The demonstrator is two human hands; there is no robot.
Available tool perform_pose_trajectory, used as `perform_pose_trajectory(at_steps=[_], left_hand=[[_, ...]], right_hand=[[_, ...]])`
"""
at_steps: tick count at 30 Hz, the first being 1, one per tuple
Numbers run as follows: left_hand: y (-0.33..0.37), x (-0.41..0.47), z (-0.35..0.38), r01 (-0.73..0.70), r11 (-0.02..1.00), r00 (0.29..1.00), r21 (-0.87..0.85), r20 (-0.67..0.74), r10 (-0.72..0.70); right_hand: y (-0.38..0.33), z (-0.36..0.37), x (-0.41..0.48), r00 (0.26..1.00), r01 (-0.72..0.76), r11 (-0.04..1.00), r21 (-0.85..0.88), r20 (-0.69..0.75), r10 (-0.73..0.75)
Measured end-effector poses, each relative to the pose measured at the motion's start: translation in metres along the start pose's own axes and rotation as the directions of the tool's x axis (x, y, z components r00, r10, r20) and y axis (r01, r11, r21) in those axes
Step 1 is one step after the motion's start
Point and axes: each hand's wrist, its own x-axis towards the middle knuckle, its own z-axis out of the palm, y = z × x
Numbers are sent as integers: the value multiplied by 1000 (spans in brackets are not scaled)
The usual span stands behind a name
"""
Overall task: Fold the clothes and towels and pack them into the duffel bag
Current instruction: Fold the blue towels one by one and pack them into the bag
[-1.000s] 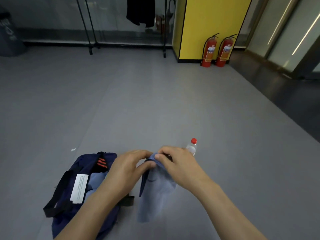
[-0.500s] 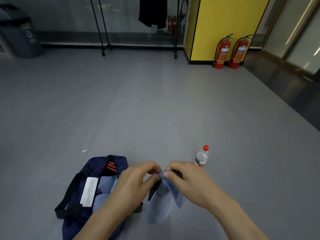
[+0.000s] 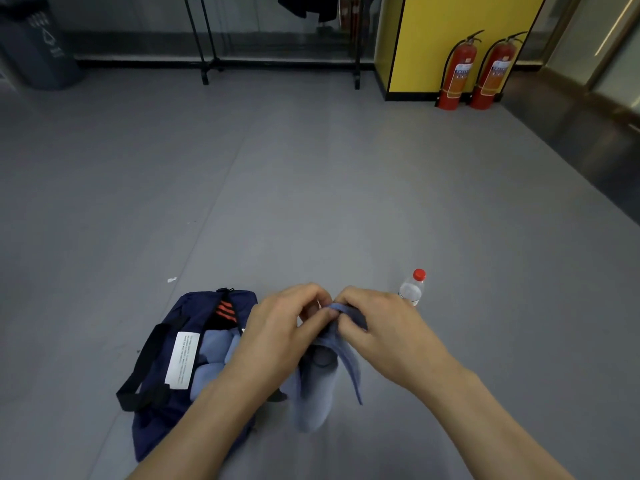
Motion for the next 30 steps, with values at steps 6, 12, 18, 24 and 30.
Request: perform_pose_trajectory(at_steps=[6,12,18,24,30], left_hand=[[-2,-2,-4,-74,996,992,41,-98,78],[-3,-7,-6,-104,991,988,86,-107,113],[-16,-3,-16,-51,959,991,278,-102,83],[-30,-3,-29,22,925,992,379,-122,26],[-37,-7,-37,62,936,991,347,-136,-15]], right_hand=[[-3,3,0,998,22,978,-206,-57,-35],[-11,-4,-5,988,44,980,-192,-137,-71],[-12,-14,-9,986,-22,963,-270,-163,-24],[-4,-25,-14,978,-66,966,-249,-210,13],[1,-28,-21,966,-90,972,-217,-258,32]])
